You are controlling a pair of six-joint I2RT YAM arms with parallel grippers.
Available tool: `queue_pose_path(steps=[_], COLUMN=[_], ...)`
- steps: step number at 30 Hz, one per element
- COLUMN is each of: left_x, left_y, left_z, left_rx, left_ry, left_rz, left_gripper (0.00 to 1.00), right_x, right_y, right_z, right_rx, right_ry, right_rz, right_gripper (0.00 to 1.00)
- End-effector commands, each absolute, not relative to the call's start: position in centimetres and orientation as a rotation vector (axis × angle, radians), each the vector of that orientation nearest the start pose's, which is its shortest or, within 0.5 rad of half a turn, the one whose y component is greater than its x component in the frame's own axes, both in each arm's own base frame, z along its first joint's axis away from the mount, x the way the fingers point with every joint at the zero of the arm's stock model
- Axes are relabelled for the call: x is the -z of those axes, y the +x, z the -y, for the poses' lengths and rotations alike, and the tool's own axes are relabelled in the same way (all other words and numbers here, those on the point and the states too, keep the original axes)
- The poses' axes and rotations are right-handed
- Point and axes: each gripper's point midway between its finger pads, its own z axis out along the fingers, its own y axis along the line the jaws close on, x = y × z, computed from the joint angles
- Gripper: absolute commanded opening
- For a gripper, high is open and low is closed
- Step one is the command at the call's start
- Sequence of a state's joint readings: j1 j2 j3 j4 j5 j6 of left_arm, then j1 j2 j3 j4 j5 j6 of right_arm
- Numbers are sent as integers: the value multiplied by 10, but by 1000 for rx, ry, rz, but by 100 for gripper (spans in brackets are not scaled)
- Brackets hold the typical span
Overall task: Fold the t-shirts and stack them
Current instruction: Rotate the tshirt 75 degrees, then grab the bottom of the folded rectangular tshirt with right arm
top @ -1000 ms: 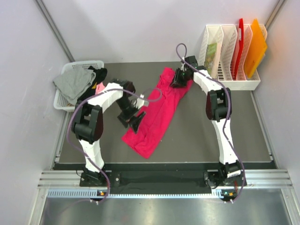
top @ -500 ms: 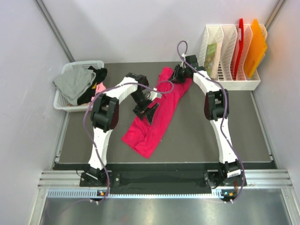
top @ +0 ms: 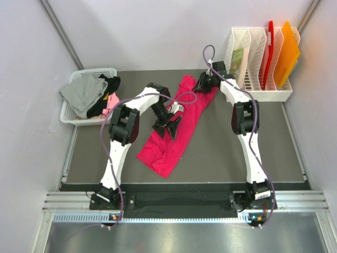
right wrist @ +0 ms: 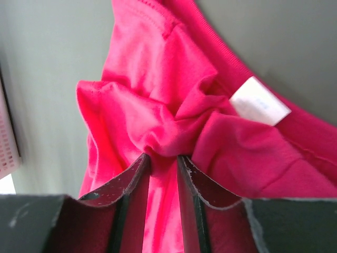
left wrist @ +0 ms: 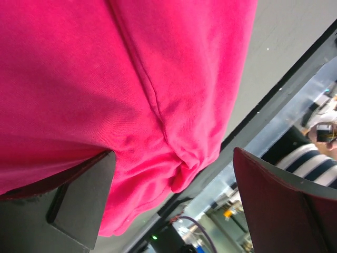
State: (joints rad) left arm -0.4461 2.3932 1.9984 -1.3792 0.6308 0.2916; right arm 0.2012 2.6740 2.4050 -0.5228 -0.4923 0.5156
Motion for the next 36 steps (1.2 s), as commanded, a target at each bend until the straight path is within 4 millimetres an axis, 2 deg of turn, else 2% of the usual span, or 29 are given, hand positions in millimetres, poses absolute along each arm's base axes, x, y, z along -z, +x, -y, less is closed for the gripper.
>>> queue_pose_path(steps=[1, 3, 6, 7, 8, 10, 11, 13, 14, 16, 17, 18, 19, 20, 21, 22, 23, 24, 25, 26, 27, 28, 29, 30, 31, 32, 34, 35, 36], left_x=[-11, -7, -12, -16, -26, -41, -65, -79, -107, -125, -147, -157, -161, -182, -189, -192, -208, -216, -218, -232, -235, -232, -245, -246, -241, -247, -232, -227, -222], left_y=[338, 353, 364, 365, 363, 357, 357, 348, 347, 334, 328, 321, 314, 312, 309, 303, 303, 301, 295, 290, 287, 282, 276, 271, 262, 259, 245, 245, 242], left_z=[266, 270, 273, 274, 272, 269, 266, 257, 252, 238, 231, 216, 206, 190, 179, 167, 145, 135, 124, 108, 97, 90, 81, 71, 67, 49, 33, 23, 19], left_rx=[966, 931, 911, 910, 906, 905, 891, 864, 846, 867, 861, 870, 882, 881, 876, 880, 845, 830, 817, 764, 693, 661, 594, 529, 525, 481, 447, 416, 402], left_ry=[1086, 1073, 1077, 1086, 1103, 1127, 1153, 1178, 1197, 1189, 1204, 1173, 1152, 1108, 1071, 1024, 939, 897, 845, 780, 742, 680, 628, 582, 513, 422, 350, 312, 305], left_rz=[-2938, -2915, -2875, -2863, -2850, -2835, -2774, -2752, -2675, -2674, -2625, -2649, -2665, -2625, -2623, -2645, -2626, -2620, -2635, -2603, -2613, -2630, -2584, -2589, -2613, -2582, -2617, -2621, -2627], left_gripper=[99, 99, 99, 99, 99, 99, 99, 99, 99, 99, 99, 99, 99, 99, 99, 99, 99, 99, 99, 99, 99, 99, 99, 99, 99, 99, 99, 99, 99], right_x=[-87, -108, -143, -151, -175, -186, -214, -225, -249, -259, -268, -272, -271, -267, -263, -275, -247, -242, -252, -227, -220, -225, -204, -198, -202, -188, -192, -185, -186], right_y=[629, 631, 628, 625, 621, 607, 598, 580, 569, 548, 532, 521, 504, 482, 460, 440, 419, 393, 373, 355, 332, 318, 303, 288, 277, 266, 244, 236, 221], right_z=[-206, -206, -207, -208, -210, -216, -217, -230, -231, -243, -241, -244, -255, -249, -264, -265, -262, -279, -280, -279, -293, -293, -288, -293, -292, -283, -285, -282, -290], right_rx=[-856, -860, -867, -876, -885, -888, -888, -906, -887, -857, -815, -797, -765, -703, -680, -651, -587, -579, -565, -520, -519, -515, -470, -469, -474, -420, -410, -374, -381], right_ry=[87, 72, 29, 18, -1, -34, -56, -91, -100, -152, -149, -167, -233, -234, -317, -348, -366, -446, -472, -506, -575, -597, -618, -650, -664, -676, -708, -716, -747], right_rz=[-2303, -2265, -2213, -2204, -2171, -2181, -2146, -2157, -2135, -2149, -2171, -2185, -2204, -2264, -2286, -2278, -2367, -2379, -2362, -2422, -2429, -2409, -2454, -2461, -2449, -2479, -2444, -2449, -2436], right_gripper=[29, 29, 29, 29, 29, 31, 32, 35, 36, 36, 38, 42, 46, 50, 52, 54, 57, 62, 70, 80, 84, 87, 91, 94, 98, 100, 100, 100, 100])
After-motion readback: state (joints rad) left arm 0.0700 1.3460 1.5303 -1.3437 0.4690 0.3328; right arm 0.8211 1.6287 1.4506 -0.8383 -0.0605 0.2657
